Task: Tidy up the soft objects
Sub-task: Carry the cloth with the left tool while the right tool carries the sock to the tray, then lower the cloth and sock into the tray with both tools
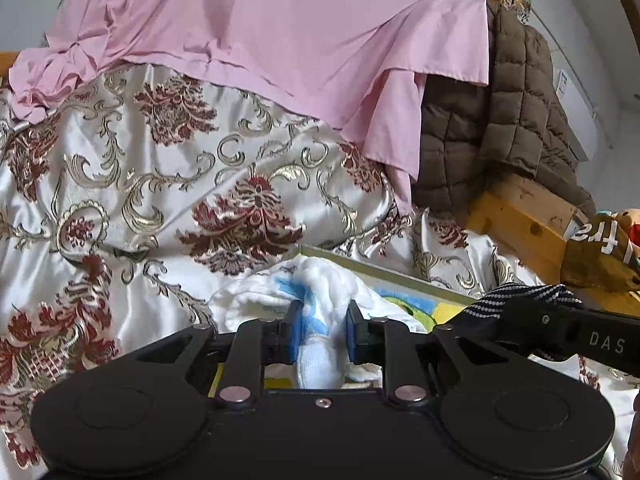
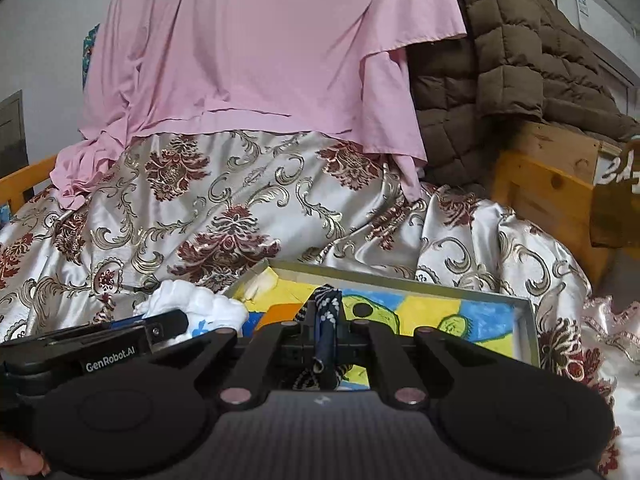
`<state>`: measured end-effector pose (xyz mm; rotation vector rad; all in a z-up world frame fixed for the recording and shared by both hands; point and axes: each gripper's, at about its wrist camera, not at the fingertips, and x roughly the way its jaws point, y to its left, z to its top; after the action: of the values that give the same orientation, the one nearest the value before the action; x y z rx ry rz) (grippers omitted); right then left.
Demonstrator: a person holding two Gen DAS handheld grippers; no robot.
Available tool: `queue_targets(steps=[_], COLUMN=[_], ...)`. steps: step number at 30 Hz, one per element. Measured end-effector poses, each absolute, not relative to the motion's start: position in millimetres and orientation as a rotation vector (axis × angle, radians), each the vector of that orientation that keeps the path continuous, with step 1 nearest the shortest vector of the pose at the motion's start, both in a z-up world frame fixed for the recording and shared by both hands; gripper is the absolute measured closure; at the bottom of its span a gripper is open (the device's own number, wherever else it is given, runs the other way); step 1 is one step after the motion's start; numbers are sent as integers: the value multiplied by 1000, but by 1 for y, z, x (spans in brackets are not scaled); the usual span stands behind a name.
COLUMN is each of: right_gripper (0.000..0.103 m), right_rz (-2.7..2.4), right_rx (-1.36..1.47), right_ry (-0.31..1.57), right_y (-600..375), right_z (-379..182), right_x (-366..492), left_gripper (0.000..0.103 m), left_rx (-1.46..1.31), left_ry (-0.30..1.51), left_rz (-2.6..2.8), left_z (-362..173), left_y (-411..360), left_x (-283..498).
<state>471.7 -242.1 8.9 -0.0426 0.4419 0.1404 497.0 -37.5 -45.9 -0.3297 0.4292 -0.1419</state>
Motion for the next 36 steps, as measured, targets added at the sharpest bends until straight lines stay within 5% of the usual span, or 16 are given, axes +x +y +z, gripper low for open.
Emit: queue_targets(steps=[36], right_gripper=[89], right_rz=[74], right_rx=[-129], right_ry=[549], right_y=[-255], right_z=[-27], right_x=[466], left_gripper=[73], left_rx=[-193], left_ry=[636], left_rz=[-113], left_z=[-69], left_y=[-59], left_x=[508])
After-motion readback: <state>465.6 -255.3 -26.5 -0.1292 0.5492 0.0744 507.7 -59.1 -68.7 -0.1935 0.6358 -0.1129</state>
